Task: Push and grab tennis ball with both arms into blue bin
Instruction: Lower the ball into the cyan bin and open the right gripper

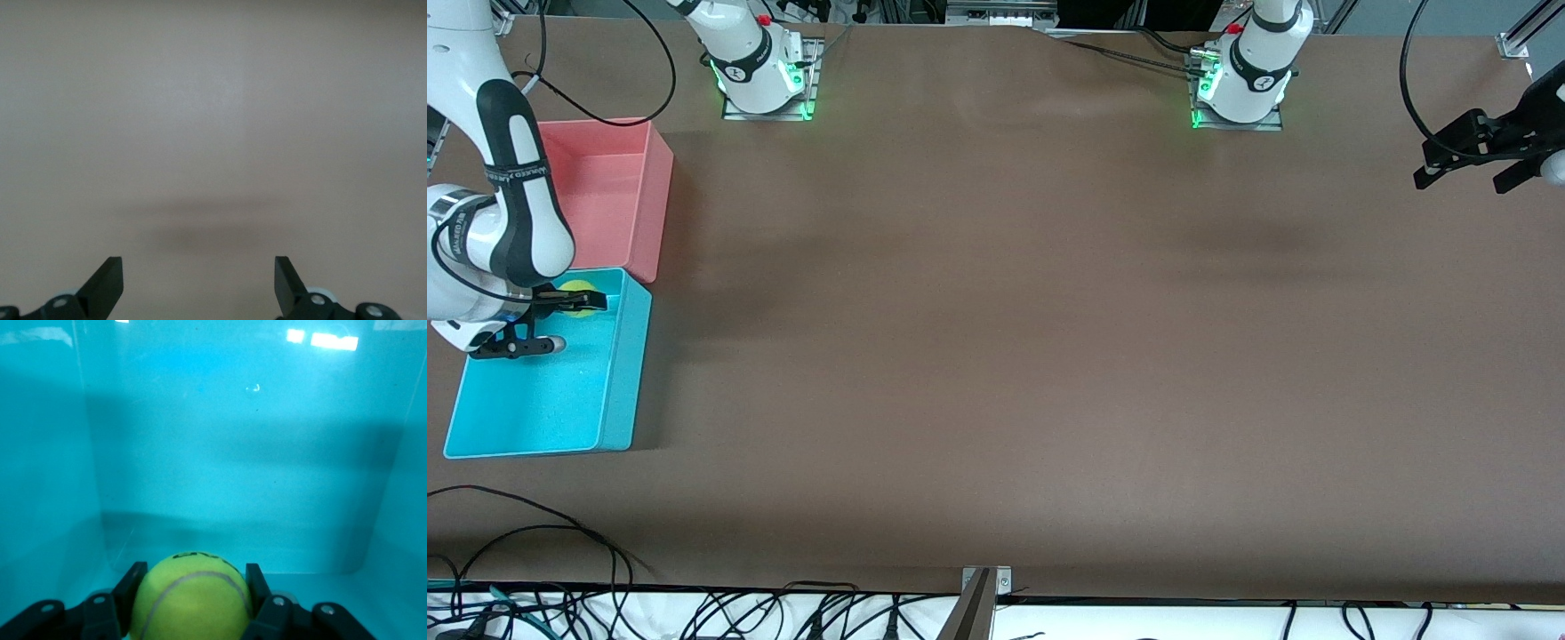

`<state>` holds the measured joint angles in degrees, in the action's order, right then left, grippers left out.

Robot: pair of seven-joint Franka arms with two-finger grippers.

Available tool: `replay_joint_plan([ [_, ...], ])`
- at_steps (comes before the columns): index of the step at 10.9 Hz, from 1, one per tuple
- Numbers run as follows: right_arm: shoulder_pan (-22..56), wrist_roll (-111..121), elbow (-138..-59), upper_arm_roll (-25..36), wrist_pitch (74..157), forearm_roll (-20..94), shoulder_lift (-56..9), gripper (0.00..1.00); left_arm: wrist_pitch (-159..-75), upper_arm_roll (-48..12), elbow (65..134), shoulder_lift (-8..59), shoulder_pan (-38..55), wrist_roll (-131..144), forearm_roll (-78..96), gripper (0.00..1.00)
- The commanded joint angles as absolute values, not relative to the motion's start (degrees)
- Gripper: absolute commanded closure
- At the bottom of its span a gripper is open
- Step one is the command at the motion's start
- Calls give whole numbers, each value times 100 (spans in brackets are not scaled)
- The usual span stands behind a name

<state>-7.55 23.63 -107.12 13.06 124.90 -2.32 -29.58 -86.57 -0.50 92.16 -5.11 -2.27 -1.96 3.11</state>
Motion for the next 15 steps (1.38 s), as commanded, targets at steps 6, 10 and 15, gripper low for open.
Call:
replay_joint_plan([
  [6,-861,2452,-10758,1248,12727,-141,-3076,3,-8482,-70,8982,-404,-193,-158,220,0],
  [10,-774,2383,-10522,1196,11826,-149,-2349,0,-8429,-97,8991,-404,-176,-114,-34,0],
  [15,-502,1306,-9423,853,9585,-228,-1548,0,-8429,-97,9000,-404,-141,-132,-237,0],
])
